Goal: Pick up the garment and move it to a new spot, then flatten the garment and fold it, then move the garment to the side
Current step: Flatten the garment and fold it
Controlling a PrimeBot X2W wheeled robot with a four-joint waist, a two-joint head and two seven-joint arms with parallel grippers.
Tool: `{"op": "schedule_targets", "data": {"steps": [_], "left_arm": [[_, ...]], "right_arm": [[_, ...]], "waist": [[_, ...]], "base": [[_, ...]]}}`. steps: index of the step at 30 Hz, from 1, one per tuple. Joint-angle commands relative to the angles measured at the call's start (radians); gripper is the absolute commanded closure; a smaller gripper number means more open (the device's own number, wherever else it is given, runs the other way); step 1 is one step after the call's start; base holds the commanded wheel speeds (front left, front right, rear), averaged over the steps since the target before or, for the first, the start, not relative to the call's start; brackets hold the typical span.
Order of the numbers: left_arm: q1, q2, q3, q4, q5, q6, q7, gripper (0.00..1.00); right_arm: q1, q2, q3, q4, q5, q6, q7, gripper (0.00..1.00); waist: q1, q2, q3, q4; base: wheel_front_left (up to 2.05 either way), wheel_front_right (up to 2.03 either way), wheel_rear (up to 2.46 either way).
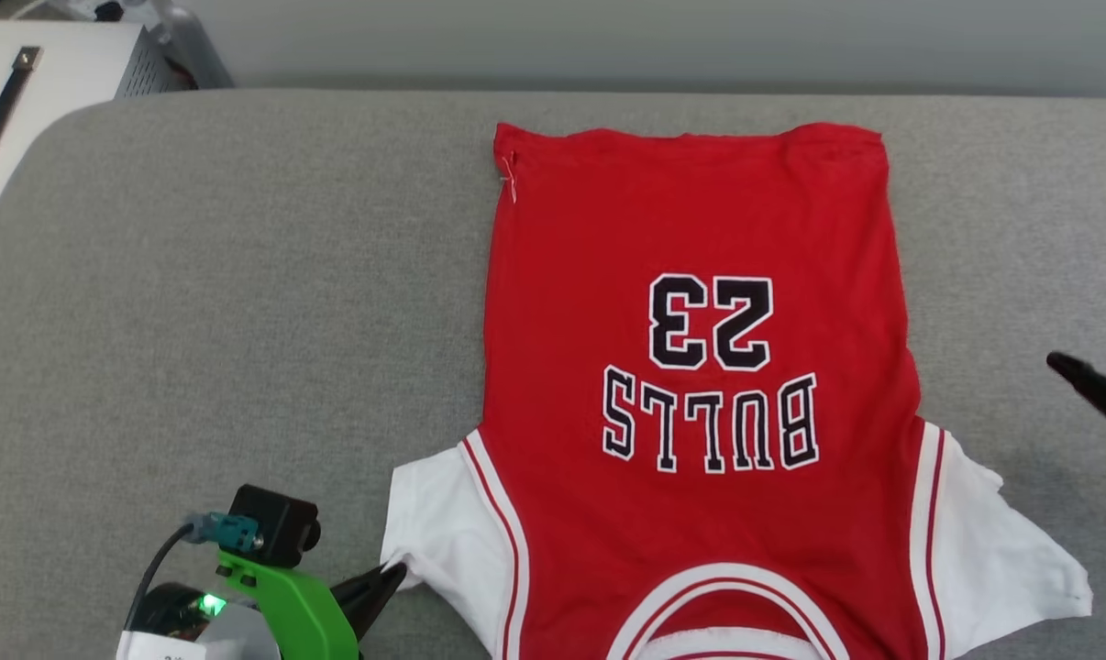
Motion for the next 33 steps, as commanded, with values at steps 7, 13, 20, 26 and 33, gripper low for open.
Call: {"op": "schedule_targets", "data": {"steps": [7, 13, 20, 26, 33], "left_arm": [[-0.088, -0.011, -0.01, -0.101, 0.042, 0.012, 0.02, 1.0], [-0.139, -0.022, -0.027, -0.142, 0.084, 0.012, 0.034, 1.0], [-0.186, -0.053, -0.047, -0.147, 0.116, 0.003, 0.03, 1.0], [-0.209, -0.079, -0.063, -0.144, 0.129, -0.009, 0.02, 1.0], [-0.216, -0.1, -0.07, -0.134, 0.124, -0.02, 0.001, 1.0]], "right_arm": [[-0.306, 0.071, -0.017, 0.028, -0.107, -0.001, 0.223, 0.0], [-0.533, 0.103, -0.028, 0.145, -0.222, -0.001, 0.357, 0.0], [-0.728, 0.102, -0.05, 0.308, -0.353, -0.001, 0.395, 0.0], [-0.826, 0.099, -0.066, 0.411, -0.43, -0.001, 0.384, 0.0], [-0.861, 0.088, -0.071, 0.486, -0.475, -0.001, 0.362, 0.0]], "waist": [[0.0, 0.0, 0.216, 0.131], [0.0, 0.0, 0.31, 0.195], [0.0, 0.0, 0.394, 0.257], [0.0, 0.0, 0.433, 0.291], [0.0, 0.0, 0.457, 0.314]], "base": [[0.0, 0.0, 0.0], [0.0, 0.0, 0.0], [0.0, 0.0, 0.0], [0.0, 0.0, 0.0], [0.0, 0.0, 0.0]]}}
